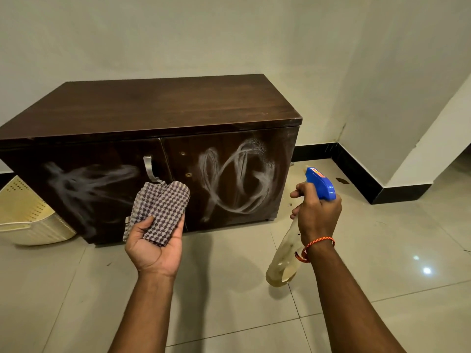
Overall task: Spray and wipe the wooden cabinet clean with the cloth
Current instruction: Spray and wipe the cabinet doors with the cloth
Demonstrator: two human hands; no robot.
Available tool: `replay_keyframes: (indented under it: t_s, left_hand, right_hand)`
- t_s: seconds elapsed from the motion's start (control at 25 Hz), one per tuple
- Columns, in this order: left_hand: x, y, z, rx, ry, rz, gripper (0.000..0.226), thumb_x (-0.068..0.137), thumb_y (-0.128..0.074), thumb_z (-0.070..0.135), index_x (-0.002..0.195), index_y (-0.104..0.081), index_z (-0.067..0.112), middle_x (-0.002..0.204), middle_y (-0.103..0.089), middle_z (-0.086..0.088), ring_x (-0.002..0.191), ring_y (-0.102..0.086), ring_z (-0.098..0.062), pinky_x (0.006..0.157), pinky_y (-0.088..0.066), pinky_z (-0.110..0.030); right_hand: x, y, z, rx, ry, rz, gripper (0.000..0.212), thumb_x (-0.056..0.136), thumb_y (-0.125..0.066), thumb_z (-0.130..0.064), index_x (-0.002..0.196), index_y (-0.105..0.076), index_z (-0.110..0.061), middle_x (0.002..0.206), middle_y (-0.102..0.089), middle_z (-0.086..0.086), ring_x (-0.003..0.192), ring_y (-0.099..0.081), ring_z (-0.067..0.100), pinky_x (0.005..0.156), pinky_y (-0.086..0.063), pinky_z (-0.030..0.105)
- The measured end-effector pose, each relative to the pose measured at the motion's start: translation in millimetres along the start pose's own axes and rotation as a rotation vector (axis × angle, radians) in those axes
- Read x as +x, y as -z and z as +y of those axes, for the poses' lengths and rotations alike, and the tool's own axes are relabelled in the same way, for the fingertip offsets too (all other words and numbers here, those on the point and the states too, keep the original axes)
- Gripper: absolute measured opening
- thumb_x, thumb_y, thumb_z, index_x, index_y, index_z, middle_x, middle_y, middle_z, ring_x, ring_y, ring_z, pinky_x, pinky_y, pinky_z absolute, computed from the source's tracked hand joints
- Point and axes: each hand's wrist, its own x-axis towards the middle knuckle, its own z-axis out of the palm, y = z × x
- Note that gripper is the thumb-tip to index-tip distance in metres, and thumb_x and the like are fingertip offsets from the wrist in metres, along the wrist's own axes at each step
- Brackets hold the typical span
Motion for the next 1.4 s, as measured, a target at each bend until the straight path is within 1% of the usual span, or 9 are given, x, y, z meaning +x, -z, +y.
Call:
replay_keyframes:
  t_s: [0.16, 0.28, 0.44, 0.52, 0.68, 0.92, 1.12, 1.28, 1.4]
  left_hand:
    - [1, 3, -7, 0.002, 0.019, 0.032, 0.068, 0.074, -0.055, 0.01, 0.141, -0.056, 0.011, 0.134, -0.067, -0.015, 0.124, -0.064, -0.037, 0.105, -0.047, -0.054]
    - [-2, 8, -14, 0.008, 0.045, 0.035, 0.068, 0.074, -0.053, 0.01, 0.142, -0.055, 0.012, 0.134, -0.067, -0.015, 0.124, -0.064, -0.037, 0.103, -0.048, -0.054]
    - [-4, 13, -24, 0.032, 0.071, 0.041, 0.069, 0.074, -0.051, 0.009, 0.144, -0.055, 0.012, 0.136, -0.066, -0.015, 0.124, -0.064, -0.037, 0.104, -0.047, -0.055]
    - [-3, 16, -27, 0.043, 0.078, 0.051, 0.069, 0.074, -0.051, 0.009, 0.143, -0.055, 0.012, 0.135, -0.067, -0.014, 0.123, -0.065, -0.037, 0.104, -0.047, -0.055]
    - [-3, 20, -32, 0.043, 0.079, 0.07, 0.069, 0.074, -0.052, 0.009, 0.143, -0.055, 0.012, 0.135, -0.066, -0.015, 0.126, -0.062, -0.038, 0.101, -0.049, -0.054]
    - [-1, 25, -37, 0.041, 0.082, 0.078, 0.07, 0.074, -0.051, 0.008, 0.144, -0.054, 0.011, 0.137, -0.065, -0.016, 0.128, -0.06, -0.039, 0.107, -0.045, -0.056]
    - [1, 25, -39, 0.083, 0.088, 0.108, 0.063, 0.077, -0.05, 0.006, 0.139, -0.058, 0.011, 0.137, -0.065, -0.016, 0.127, -0.061, -0.038, 0.107, -0.048, -0.054]
    - [-18, 20, -61, 0.183, -0.094, 0.221, 0.038, 0.094, -0.044, 0.004, 0.124, -0.066, 0.012, 0.135, -0.066, -0.012, 0.127, -0.062, -0.031, 0.116, -0.041, -0.05]
    - [-20, -13, -79, 0.199, -0.352, 0.216, 0.053, 0.084, -0.058, 0.015, 0.137, -0.059, 0.005, 0.141, -0.062, -0.012, 0.129, -0.061, -0.025, 0.115, -0.043, -0.044]
  right_hand:
    - [-5, 2, 19, -0.064, -0.107, 0.001, 0.022, 0.089, -0.055, -0.015, 0.068, -0.064, -0.011, 0.061, -0.063, 0.013, 0.048, -0.055, 0.026, 0.048, -0.052, 0.033]
    - [-12, 7, 40, -0.148, -0.202, 0.001, 0.022, 0.088, -0.056, -0.018, 0.07, -0.065, -0.01, 0.062, -0.066, 0.013, 0.049, -0.056, 0.024, 0.042, -0.052, 0.028]
    - [-19, 9, 65, -0.209, -0.309, 0.002, 0.022, 0.088, -0.058, -0.021, 0.079, -0.067, -0.003, 0.068, -0.067, 0.021, 0.052, -0.058, 0.024, 0.051, -0.058, 0.039]
    - [-19, 9, 73, -0.221, -0.357, -0.002, 0.021, 0.089, -0.059, -0.021, 0.084, -0.067, -0.003, 0.068, -0.069, 0.014, 0.052, -0.059, 0.023, 0.047, -0.054, 0.032]
    - [-19, 11, 85, -0.236, -0.407, -0.006, 0.023, 0.089, -0.059, -0.024, 0.086, -0.068, -0.003, 0.068, -0.068, 0.015, 0.055, -0.061, 0.025, 0.051, -0.055, 0.033]
    - [-20, 15, 95, -0.243, -0.458, -0.007, 0.024, 0.09, -0.06, -0.023, 0.09, -0.067, -0.001, 0.071, -0.068, 0.015, 0.058, -0.061, 0.026, 0.055, -0.057, 0.036]
    - [-24, 14, 99, -0.237, -0.454, -0.029, 0.02, 0.091, -0.059, -0.021, 0.095, -0.066, -0.003, 0.075, -0.07, 0.012, 0.059, -0.062, 0.026, 0.048, -0.05, 0.028]
    - [-30, 18, 80, -0.189, -0.345, -0.127, 0.017, 0.091, -0.058, -0.015, 0.091, -0.067, -0.001, 0.076, -0.07, 0.018, 0.052, -0.057, 0.025, 0.047, -0.051, 0.03]
    - [-15, 28, 46, -0.114, -0.173, -0.263, 0.016, 0.092, -0.057, -0.009, 0.08, -0.066, -0.005, 0.074, -0.068, 0.023, 0.045, -0.053, 0.026, 0.045, -0.051, 0.034]
